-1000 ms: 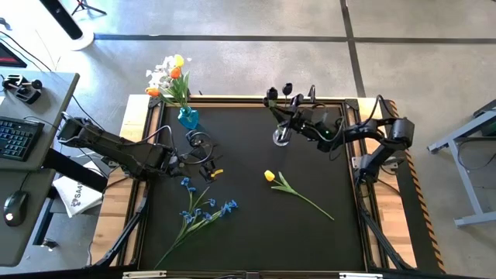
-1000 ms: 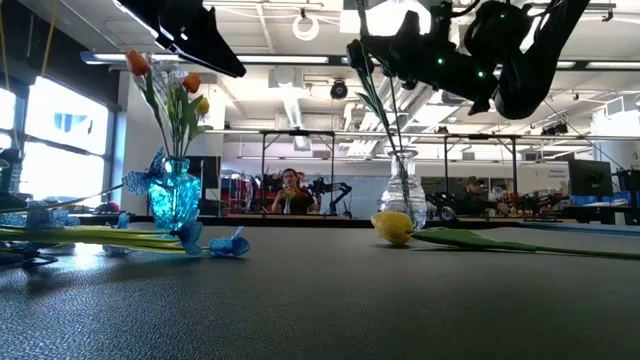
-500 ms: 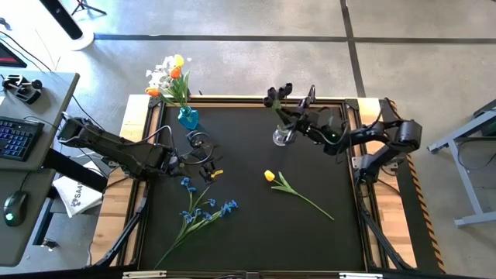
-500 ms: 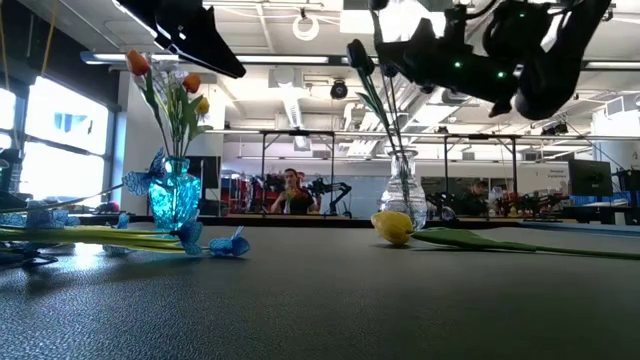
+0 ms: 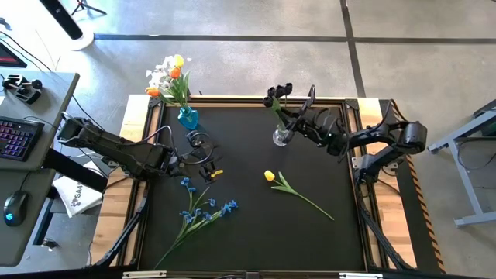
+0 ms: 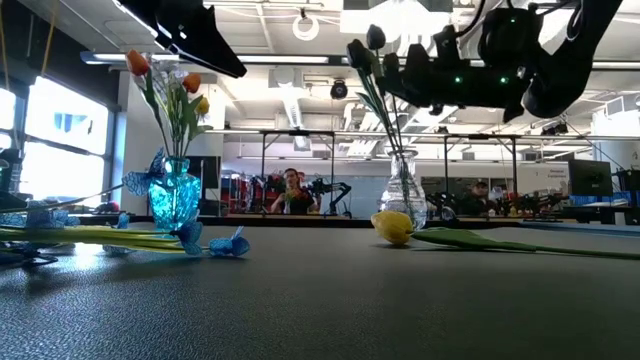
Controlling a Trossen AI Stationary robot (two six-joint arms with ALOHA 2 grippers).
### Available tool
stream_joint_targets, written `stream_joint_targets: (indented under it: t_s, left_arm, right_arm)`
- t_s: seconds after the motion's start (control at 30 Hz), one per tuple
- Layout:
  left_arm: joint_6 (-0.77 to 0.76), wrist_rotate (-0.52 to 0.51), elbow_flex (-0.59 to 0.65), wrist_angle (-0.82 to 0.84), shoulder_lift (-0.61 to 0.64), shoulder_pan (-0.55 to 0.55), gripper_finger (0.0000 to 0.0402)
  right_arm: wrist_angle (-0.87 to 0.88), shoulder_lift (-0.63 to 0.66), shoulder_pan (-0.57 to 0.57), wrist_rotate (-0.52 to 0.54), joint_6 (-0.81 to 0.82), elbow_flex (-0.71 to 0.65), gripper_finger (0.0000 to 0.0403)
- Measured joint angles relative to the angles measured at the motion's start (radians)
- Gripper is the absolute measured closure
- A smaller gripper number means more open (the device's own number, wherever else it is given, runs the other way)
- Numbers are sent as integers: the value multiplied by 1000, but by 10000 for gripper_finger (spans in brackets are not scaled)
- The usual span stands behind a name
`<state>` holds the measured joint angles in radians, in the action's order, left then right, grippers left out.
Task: Sort flowers into vase by color
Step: Put the black flower into the transparent vase, then put the yellow flower into the blue vase
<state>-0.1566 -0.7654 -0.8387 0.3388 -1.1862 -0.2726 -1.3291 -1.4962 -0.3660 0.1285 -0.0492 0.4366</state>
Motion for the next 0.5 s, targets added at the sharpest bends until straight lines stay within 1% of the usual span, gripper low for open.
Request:
stream_joint_targets:
  t_s: [0.13,0.37,0.5]
  left_arm:
    - [0,0,0,-1,0,0,230]
    - [1,0,0,-1,0,0,230]
    - [0,-2,0,-1,0,0,230]
  right_arm:
    - [100,49,0,7,-1,0,317]
    - [433,230,36,115,-15,1,245]
    - [600,327,73,152,-20,1,217]
